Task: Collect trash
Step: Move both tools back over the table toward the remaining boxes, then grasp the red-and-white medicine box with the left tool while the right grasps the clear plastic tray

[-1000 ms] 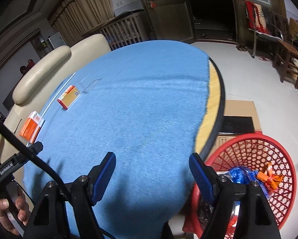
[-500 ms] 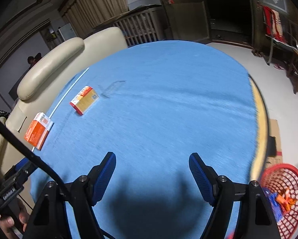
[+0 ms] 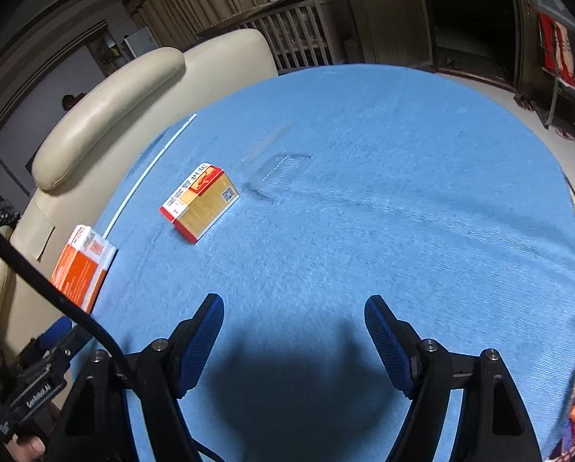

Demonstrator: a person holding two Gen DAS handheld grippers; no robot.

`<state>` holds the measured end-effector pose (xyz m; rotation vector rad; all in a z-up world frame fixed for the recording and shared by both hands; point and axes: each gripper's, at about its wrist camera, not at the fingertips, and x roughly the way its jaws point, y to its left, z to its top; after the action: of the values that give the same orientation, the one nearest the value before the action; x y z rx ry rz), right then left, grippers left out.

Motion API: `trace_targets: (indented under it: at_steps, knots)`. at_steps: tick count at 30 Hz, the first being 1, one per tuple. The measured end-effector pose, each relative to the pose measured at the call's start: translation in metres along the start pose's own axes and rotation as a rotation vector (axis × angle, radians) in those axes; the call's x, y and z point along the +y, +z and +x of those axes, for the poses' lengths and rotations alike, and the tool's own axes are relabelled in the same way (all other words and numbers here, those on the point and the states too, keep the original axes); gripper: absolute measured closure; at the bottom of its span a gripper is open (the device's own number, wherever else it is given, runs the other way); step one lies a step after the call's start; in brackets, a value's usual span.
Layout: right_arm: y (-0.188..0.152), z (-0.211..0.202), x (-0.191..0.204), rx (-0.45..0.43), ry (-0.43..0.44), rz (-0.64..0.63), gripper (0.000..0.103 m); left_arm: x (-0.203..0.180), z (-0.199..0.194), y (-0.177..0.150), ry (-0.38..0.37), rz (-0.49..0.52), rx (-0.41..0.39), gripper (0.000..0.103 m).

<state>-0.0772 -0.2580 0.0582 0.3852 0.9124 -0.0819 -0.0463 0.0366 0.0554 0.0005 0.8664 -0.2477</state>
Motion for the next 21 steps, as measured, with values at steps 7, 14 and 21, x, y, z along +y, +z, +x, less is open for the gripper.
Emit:
trace_targets:
  at_steps: [7, 14, 21]
  knots:
    - [0.036, 0.023, 0.002, -0.025, -0.002, 0.047, 0.024, -0.007, 0.026, 0.004, 0.005, 0.017, 0.034, 0.022]
    - [0.075, 0.062, 0.035, -0.010, 0.090, 0.057, 0.024, -0.008, 0.033, 0.015, 0.056, 0.013, 0.015, 0.022]
    - [0.083, 0.085, 0.074, -0.030, 0.093, 0.047, 0.024, 0.036, 0.018, 0.035, 0.168, -0.065, -0.043, 0.022]
